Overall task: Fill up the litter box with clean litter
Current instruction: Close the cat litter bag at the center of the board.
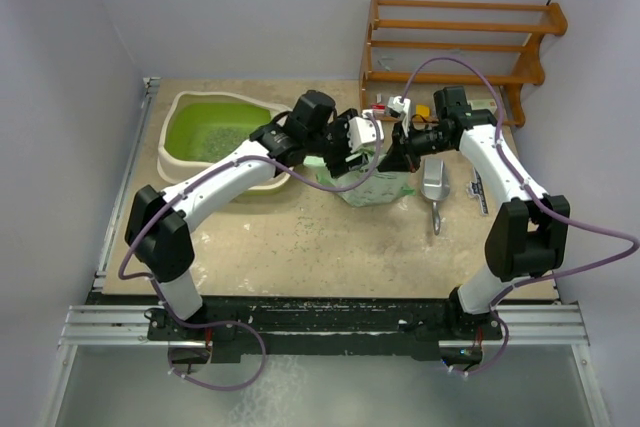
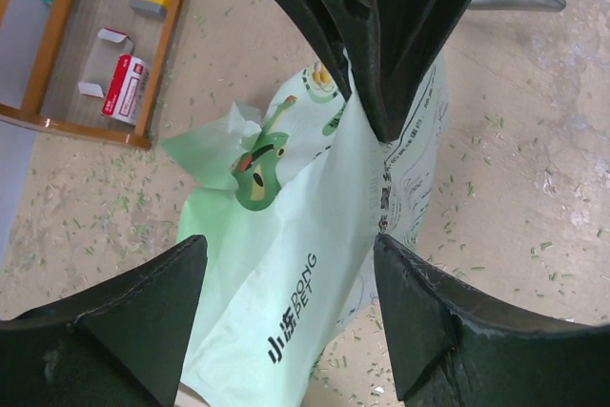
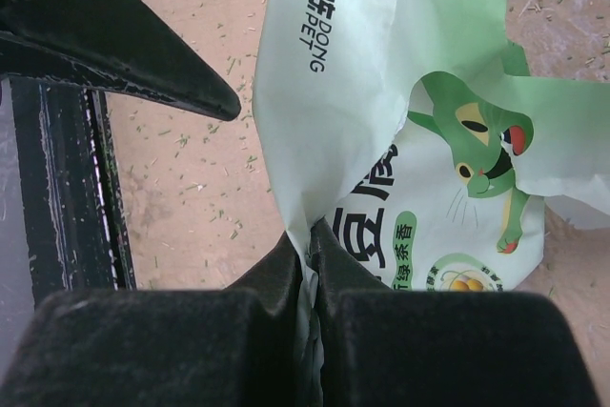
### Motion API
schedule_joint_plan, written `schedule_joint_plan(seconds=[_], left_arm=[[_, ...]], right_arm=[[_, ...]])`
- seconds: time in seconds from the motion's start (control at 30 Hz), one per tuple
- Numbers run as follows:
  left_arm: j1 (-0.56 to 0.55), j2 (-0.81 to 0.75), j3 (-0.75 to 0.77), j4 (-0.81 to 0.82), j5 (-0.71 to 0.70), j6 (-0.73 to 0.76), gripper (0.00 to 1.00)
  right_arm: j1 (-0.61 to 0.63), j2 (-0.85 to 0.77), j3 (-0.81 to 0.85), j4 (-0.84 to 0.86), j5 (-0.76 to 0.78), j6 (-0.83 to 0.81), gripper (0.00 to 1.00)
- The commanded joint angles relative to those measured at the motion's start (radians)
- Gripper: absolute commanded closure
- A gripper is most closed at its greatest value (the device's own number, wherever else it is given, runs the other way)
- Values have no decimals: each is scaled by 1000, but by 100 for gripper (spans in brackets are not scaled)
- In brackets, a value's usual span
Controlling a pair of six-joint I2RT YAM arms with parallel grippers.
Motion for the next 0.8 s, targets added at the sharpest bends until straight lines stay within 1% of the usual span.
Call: schedule_joint_plan(seconds=[0.0, 0.1, 0.17, 0.33, 0.4, 0.43, 0.47, 0.5, 0.53, 0.57, 0.67, 0.7, 0.77], left_arm=[[-3, -7, -4, -15, 44, -18, 32], [-3, -58, -77, 41, 46, -13, 31], [-3, -64, -119, 89, 26, -2, 31], [8, -4, -138, 193, 51, -28, 32], [9, 24, -138, 227, 63, -40, 33], [11, 36, -137, 242, 65, -39, 37], [14, 49, -133, 247, 62, -38, 52], [20, 66, -123, 233, 74, -27, 77], [27, 85, -99, 205, 65, -18, 94], [38, 106, -64, 150, 60, -18, 97], [115, 165, 88, -50, 156, -57, 97], [136, 175, 118, -84, 188, -71, 97], [151, 157, 102, -65, 190, -95, 97]], right_arm=[[2, -16, 43, -30, -52, 9, 100], [2, -19, 38, -32, -49, 6, 100], [2, -20, 36, -36, -49, 5, 100], [2, -34, 25, -35, -53, 14, 100], [2, -41, 26, -46, -54, 14, 100], [2, -44, 25, -52, -52, 12, 100], [1, -45, 25, -57, -50, 11, 100], [1, -46, 28, -64, -50, 11, 100], [1, -46, 29, -72, -44, 11, 100], [0, -48, 30, -79, -33, 8, 100], [-9, -59, 22, -96, 0, 0, 100], [-15, -66, 16, -94, 3, 1, 100], [-23, -85, -11, -65, 14, 22, 96]])
